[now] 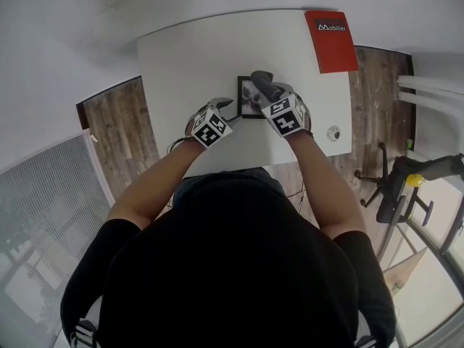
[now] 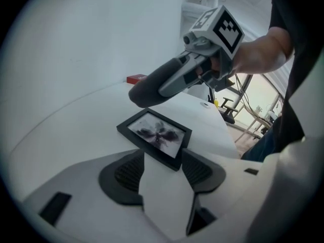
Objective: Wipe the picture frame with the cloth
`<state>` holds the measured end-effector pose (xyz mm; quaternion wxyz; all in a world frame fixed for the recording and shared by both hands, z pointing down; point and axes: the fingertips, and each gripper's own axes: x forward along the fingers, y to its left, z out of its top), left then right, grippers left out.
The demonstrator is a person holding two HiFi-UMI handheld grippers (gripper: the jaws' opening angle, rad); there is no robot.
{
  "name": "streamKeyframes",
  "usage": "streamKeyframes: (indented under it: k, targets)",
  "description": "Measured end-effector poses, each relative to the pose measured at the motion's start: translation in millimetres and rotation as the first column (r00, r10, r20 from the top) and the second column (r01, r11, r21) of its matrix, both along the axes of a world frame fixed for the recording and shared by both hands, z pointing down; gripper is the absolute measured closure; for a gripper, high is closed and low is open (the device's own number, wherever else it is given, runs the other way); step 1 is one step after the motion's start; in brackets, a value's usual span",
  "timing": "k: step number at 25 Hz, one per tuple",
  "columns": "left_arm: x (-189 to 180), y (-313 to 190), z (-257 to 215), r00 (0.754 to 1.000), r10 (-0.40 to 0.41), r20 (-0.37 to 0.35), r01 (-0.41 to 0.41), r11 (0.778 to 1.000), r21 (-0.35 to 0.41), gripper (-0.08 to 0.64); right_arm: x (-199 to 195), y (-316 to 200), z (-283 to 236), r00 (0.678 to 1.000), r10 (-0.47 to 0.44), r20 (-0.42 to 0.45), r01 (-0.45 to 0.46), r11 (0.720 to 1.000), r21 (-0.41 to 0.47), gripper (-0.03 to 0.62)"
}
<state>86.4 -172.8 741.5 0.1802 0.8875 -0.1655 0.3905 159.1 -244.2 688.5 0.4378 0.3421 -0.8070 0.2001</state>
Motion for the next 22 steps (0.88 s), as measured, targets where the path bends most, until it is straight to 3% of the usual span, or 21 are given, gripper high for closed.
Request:
streamKeyframes:
  k: [9,22]
  targets:
    - [10.2,8.8,24.9,0.998,0.039,0.040,-0.040,0.999,0.018,0.302,-26.7,-10.6,20.1,0.987,-0.146,-0.074,0.151,0.986,0.066,0.483]
    - [11.6,12.0,32.7,0.996,0.066,0.055,-0.069,0.996,0.055,0.298,-37.0,-7.7,50.7,0.961,-0.246,-0.125,0.253,0.967,0.043,0.488]
